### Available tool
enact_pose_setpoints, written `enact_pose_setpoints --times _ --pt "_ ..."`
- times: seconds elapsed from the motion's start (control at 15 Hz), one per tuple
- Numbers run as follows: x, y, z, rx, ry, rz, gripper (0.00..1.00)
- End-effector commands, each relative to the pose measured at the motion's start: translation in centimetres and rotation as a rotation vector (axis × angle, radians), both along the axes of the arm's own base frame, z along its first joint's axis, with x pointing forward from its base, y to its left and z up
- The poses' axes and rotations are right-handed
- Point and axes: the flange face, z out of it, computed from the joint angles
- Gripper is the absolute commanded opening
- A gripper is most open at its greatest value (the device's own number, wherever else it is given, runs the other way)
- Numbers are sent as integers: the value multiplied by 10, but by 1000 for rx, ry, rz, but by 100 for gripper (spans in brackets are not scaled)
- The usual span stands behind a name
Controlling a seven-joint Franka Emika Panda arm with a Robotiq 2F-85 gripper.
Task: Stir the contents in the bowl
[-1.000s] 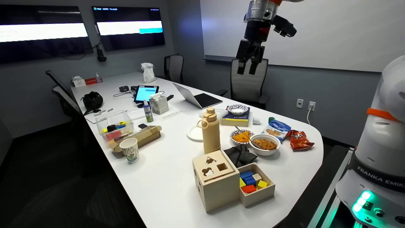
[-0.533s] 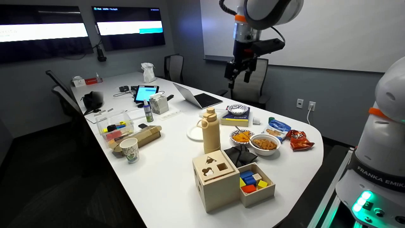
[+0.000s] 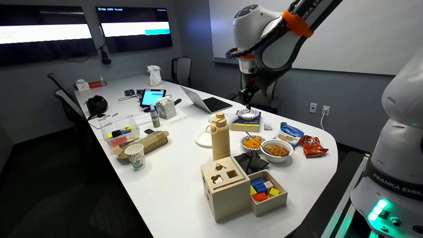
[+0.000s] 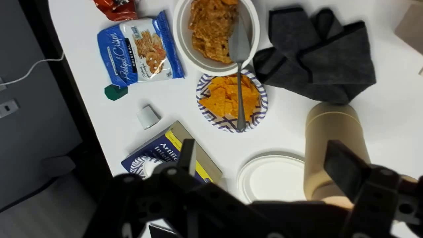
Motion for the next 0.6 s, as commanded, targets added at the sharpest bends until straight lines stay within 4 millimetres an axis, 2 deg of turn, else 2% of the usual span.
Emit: enact_pose_setpoints --times 0.0,0.13,0.2,0.33,0.53 --pt "11 -2 -34 -48 53 79 100" --pt "13 -6 -52 -23 86 182 100" --pt "5 -2 -38 -35 70 102 100" --pt "8 -6 -52 -17 93 141 100" --pt "10 -8 -56 -12 102 155 100"
